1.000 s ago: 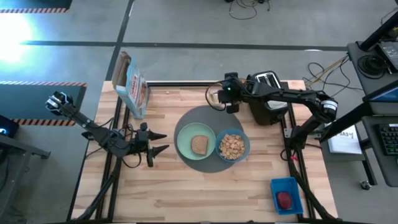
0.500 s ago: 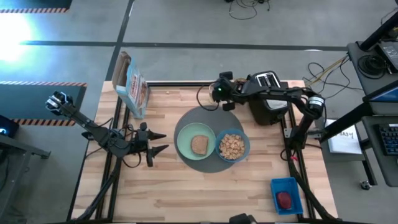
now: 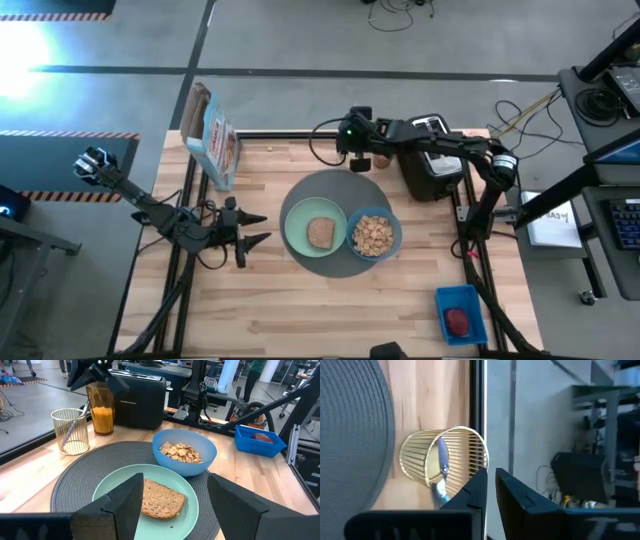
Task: Arrange a breakfast setting
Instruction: Put the purple spoon on the table to the right of the blue bowl
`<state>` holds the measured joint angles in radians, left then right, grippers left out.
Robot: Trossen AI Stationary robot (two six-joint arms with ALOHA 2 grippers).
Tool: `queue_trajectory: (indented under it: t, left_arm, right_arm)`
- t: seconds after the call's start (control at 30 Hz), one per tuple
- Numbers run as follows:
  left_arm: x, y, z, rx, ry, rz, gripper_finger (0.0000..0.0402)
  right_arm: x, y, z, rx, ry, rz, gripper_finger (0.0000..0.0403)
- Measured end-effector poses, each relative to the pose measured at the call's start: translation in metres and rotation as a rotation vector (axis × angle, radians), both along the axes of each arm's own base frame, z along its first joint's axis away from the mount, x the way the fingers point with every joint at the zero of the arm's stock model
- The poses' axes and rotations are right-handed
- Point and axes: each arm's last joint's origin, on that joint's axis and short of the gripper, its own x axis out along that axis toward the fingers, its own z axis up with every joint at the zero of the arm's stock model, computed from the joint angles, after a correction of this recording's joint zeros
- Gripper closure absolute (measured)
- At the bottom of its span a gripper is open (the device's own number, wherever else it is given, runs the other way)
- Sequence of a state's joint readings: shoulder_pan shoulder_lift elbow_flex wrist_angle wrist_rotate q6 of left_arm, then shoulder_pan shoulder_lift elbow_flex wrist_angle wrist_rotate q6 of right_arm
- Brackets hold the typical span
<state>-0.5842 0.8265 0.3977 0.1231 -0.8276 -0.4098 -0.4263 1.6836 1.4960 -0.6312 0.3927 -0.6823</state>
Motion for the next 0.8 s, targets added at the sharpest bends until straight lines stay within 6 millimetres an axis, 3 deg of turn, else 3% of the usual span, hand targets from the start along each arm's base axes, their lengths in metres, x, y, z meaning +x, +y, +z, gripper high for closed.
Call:
queue_trajectory:
  t: [0.23,0.5,0.8]
  left_arm:
    - [0.000,0.000,0.000,0.002,0.003,0.000,0.0196]
    - [-0.001,0.000,0.000,0.003,0.004,0.000,0.0196]
    - [-0.001,0.000,0.000,0.002,0.004,0.000,0.0196]
  right_arm:
    - [-0.005,0.003,0.011,0.081,-0.049,-0.068,0.0346]
    - [-0.009,0.009,0.004,0.164,0.046,0.000,0.0288]
    - [-0.006,0.007,-0.016,0.174,0.196,0.081,0.0284]
